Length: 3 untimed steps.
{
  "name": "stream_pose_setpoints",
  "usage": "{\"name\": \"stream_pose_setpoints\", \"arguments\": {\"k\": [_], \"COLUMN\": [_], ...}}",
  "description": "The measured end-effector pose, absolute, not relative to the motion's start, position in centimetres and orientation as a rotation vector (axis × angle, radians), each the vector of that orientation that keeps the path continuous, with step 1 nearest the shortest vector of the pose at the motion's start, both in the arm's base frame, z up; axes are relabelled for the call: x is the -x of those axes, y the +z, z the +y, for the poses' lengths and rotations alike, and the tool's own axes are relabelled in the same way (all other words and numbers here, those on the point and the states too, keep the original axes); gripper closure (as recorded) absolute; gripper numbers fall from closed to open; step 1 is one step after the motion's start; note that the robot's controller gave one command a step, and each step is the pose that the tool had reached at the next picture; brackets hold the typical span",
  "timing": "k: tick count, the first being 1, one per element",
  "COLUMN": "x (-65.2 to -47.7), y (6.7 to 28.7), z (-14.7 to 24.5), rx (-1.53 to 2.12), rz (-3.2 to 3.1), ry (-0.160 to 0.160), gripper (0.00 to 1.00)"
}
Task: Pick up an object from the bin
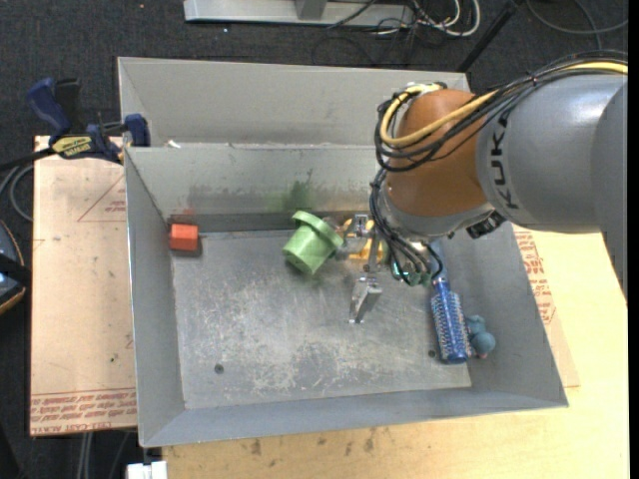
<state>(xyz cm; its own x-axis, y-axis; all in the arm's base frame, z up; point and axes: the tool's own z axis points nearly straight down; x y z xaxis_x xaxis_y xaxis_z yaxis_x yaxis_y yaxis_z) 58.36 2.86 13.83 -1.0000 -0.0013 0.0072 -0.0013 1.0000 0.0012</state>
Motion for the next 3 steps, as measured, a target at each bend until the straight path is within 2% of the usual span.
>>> {"name": "stream_pose_setpoints", "arguments": {"k": [1, 2, 3], "x": [-64.0, -64.1, -64.3], "y": [7.4, 7.7, 7.8], "z": [-2.3, 0.1, 2.2], "rx": [-0.134, -0.126, -0.296], "rz": [-3.144, -3.153, -3.146], "ry": [-0.010, 0.008, 0.009], "gripper": [0.00, 0.00, 0.00]}}
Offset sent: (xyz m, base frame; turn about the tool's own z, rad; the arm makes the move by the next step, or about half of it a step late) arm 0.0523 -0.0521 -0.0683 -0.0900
